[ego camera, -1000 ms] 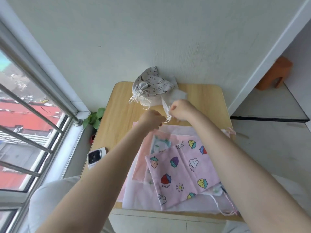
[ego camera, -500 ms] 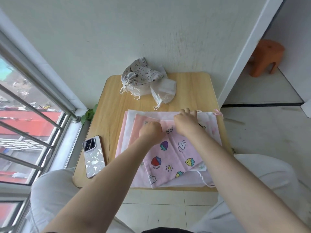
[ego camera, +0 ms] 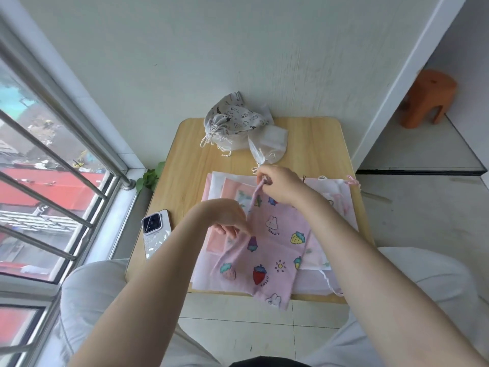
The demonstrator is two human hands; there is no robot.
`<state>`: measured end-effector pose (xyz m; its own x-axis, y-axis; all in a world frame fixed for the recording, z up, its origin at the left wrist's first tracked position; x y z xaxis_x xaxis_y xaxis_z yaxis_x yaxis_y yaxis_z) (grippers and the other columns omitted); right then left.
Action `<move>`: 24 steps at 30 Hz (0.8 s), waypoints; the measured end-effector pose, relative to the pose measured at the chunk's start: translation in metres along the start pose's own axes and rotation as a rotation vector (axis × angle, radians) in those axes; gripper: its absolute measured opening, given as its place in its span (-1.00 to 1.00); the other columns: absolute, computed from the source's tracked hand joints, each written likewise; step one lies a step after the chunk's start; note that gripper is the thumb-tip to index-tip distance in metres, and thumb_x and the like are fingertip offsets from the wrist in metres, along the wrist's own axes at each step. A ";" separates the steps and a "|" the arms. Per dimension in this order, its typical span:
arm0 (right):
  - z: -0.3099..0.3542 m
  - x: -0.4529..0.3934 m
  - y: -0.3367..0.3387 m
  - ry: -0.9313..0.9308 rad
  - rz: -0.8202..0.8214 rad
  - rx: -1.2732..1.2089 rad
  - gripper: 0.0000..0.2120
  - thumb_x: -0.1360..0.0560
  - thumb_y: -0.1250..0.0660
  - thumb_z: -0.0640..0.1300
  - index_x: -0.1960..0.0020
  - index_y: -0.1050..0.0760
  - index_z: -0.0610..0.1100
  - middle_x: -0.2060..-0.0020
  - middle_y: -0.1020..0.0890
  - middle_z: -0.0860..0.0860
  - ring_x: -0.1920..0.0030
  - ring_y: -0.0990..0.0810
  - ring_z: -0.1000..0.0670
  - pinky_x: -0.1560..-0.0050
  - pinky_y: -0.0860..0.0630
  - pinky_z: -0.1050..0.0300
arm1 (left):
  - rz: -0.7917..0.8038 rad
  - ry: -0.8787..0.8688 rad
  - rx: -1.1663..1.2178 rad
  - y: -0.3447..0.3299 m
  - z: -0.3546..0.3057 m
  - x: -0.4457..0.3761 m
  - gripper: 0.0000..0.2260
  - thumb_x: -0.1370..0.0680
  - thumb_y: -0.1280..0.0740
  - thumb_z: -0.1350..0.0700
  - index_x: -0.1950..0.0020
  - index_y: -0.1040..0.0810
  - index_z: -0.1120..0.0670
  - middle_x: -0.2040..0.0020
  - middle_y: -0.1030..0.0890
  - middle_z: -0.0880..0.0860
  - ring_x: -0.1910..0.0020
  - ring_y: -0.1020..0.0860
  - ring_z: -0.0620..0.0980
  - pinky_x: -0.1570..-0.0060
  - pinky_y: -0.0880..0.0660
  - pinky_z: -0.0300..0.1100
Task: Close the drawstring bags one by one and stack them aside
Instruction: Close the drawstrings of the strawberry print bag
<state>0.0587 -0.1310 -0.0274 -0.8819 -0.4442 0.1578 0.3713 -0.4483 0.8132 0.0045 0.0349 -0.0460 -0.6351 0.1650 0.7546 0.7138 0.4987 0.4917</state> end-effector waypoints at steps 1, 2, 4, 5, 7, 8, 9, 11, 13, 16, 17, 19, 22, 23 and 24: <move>0.010 0.000 -0.004 0.031 0.030 -0.109 -0.80 -0.50 -0.24 -0.25 0.07 -0.50 0.05 0.13 -0.52 0.08 0.08 -0.53 -0.04 0.09 -0.49 0.04 | -0.091 -0.025 0.019 0.005 0.003 0.002 -0.61 -0.42 -0.49 -0.12 -0.10 -0.55 0.08 0.00 -0.62 0.00 0.02 -0.61 0.00 0.11 -0.55 -0.17; 0.022 -0.001 -0.010 0.063 0.051 -0.182 -0.80 -0.49 -0.27 -0.25 0.06 -0.50 0.05 0.15 -0.53 0.08 0.12 -0.54 -0.03 0.15 -0.50 0.07 | -0.201 -0.058 0.099 0.010 0.008 0.005 -0.54 -0.36 -0.50 -0.18 -0.13 -0.50 0.03 -0.02 -0.57 -0.01 0.01 -0.58 0.01 0.12 -0.52 -0.16; 0.039 -0.001 -0.020 0.108 0.055 -0.273 -0.81 -0.50 -0.34 -0.21 -0.04 -0.45 0.03 0.17 -0.58 0.05 0.20 -0.54 0.02 0.30 -0.49 0.15 | -0.284 -0.205 0.357 0.016 0.016 0.008 -0.51 -0.30 -0.48 -0.16 -0.12 -0.54 0.06 -0.03 -0.61 0.09 -0.01 -0.58 0.11 0.03 -0.54 -0.07; 0.047 -0.003 -0.026 0.120 0.052 -0.305 -0.77 -0.51 -0.37 -0.18 -0.08 -0.39 0.02 0.18 -0.61 0.04 0.24 -0.53 0.04 0.36 -0.46 0.19 | -0.248 -0.293 0.476 0.016 0.024 0.010 -0.56 -0.33 -0.45 -0.10 -0.12 -0.58 0.10 -0.06 -0.63 0.18 -0.06 -0.59 0.20 -0.09 -0.55 0.04; 0.057 -0.008 -0.033 0.119 0.043 -0.343 -0.68 -0.51 -0.39 -0.14 -0.12 -0.28 0.00 0.18 -0.64 0.01 0.28 -0.53 0.04 0.40 -0.44 0.23 | -0.131 -0.402 0.671 0.010 0.036 0.014 -0.66 -0.46 -0.38 0.05 -0.15 -0.57 0.22 -0.12 -0.62 0.28 -0.11 -0.59 0.27 -0.24 -0.49 0.16; 0.060 -0.010 -0.035 0.116 0.045 -0.337 -0.65 -0.51 -0.39 -0.13 -0.14 -0.24 -0.01 0.17 -0.64 0.00 0.28 -0.54 0.03 0.39 -0.46 0.22 | -0.084 -0.433 0.791 0.007 0.040 0.017 -0.68 -0.51 -0.34 0.09 -0.17 -0.55 0.26 -0.11 -0.62 0.31 -0.08 -0.60 0.26 -0.21 -0.50 0.14; 0.061 -0.011 -0.037 0.113 0.047 -0.303 -0.62 -0.51 -0.39 -0.13 -0.16 -0.22 -0.02 0.18 -0.63 0.00 0.26 -0.55 0.02 0.35 -0.48 0.19 | -0.039 -0.450 0.929 0.004 0.041 0.020 -0.68 -0.52 -0.30 0.09 -0.18 -0.53 0.28 -0.08 -0.62 0.30 -0.03 -0.61 0.22 -0.14 -0.53 0.08; 0.064 -0.011 -0.039 0.114 0.058 -0.226 -0.55 -0.49 -0.40 -0.15 -0.24 -0.22 -0.03 0.22 -0.59 0.04 0.22 -0.55 0.02 0.24 -0.48 0.15 | -0.021 -0.464 1.180 -0.001 0.043 0.021 -0.66 -0.53 -0.25 0.03 -0.19 -0.50 0.23 -0.02 -0.60 0.23 0.03 -0.61 0.15 -0.03 -0.54 -0.04; 0.065 -0.009 -0.042 0.102 0.080 -0.202 -0.47 -0.48 -0.39 -0.17 -0.34 -0.22 -0.04 0.23 -0.55 0.06 0.19 -0.54 0.05 0.15 -0.46 0.15 | -0.129 -0.442 1.250 -0.002 0.044 0.016 -0.67 -0.54 -0.26 -0.05 -0.12 -0.54 0.18 0.04 -0.59 0.20 0.05 -0.58 0.14 -0.02 -0.50 -0.04; 0.064 -0.008 -0.046 0.085 0.070 -0.153 -0.43 -0.51 -0.33 -0.17 -0.44 -0.16 -0.08 0.19 -0.55 0.05 0.14 -0.55 -0.01 0.16 -0.44 0.15 | -0.428 -0.301 1.124 -0.006 0.043 0.009 -0.77 -0.49 -0.38 -0.05 0.18 -0.63 0.11 0.28 -0.57 0.09 0.25 -0.51 0.07 0.18 -0.41 -0.08; 0.064 -0.008 -0.047 0.075 0.056 -0.143 -0.42 -0.51 -0.32 -0.16 -0.45 -0.15 -0.08 0.20 -0.55 0.04 0.16 -0.55 -0.03 0.19 -0.43 0.15 | -0.495 -0.258 1.116 -0.007 0.044 0.006 -0.76 -0.51 -0.39 -0.06 0.21 -0.64 0.10 0.32 -0.54 0.06 0.30 -0.47 0.04 0.21 -0.39 -0.11; 0.061 -0.008 -0.048 0.040 0.023 -0.130 -0.43 -0.49 -0.35 -0.10 -0.42 -0.17 -0.06 0.20 -0.57 0.01 0.18 -0.57 -0.05 0.19 -0.48 0.08 | -0.553 -0.204 1.110 -0.009 0.046 0.003 -0.73 -0.51 -0.37 -0.09 0.17 -0.71 0.09 0.26 -0.56 0.05 0.28 -0.47 0.01 0.17 -0.43 -0.11; 0.051 -0.005 -0.045 -0.026 0.029 -0.106 -0.51 -0.43 -0.44 0.05 -0.27 -0.33 -0.02 0.16 -0.56 0.02 0.16 -0.59 -0.04 0.10 -0.54 0.01 | -0.585 -0.177 1.151 -0.009 0.049 0.001 -0.73 -0.54 -0.36 -0.08 0.09 -0.72 0.10 0.18 -0.62 0.08 0.20 -0.52 0.03 0.09 -0.46 -0.07; 0.047 -0.003 -0.043 -0.039 0.038 -0.091 -0.57 -0.41 -0.45 0.11 -0.18 -0.42 -0.03 0.16 -0.55 0.05 0.14 -0.58 -0.02 0.10 -0.52 0.04 | -0.608 -0.174 1.172 -0.009 0.051 0.000 -0.73 -0.55 -0.36 -0.06 0.09 -0.71 0.11 0.17 -0.64 0.07 0.19 -0.55 0.04 0.08 -0.47 -0.07; 0.043 -0.002 -0.040 -0.048 0.038 -0.081 -0.63 -0.41 -0.44 0.16 -0.08 -0.49 -0.03 0.16 -0.56 0.07 0.14 -0.57 0.00 0.11 -0.50 0.07 | -0.629 -0.169 1.196 -0.008 0.052 0.001 -0.75 -0.57 -0.35 -0.05 0.10 -0.70 0.10 0.17 -0.66 0.07 0.18 -0.56 0.03 0.07 -0.49 -0.08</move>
<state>0.0326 -0.0785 -0.0363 -0.8788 -0.4254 0.2161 0.4255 -0.4939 0.7583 -0.0171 0.0752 -0.0719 -0.8450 -0.3039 0.4400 -0.3425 0.9395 -0.0089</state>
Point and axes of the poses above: each hand's wrist, its own x-axis away from the middle knuckle, its own y-axis out of the back of the hand, z = x × y, the point moved 1 cm from there along -x, towards the middle knuckle
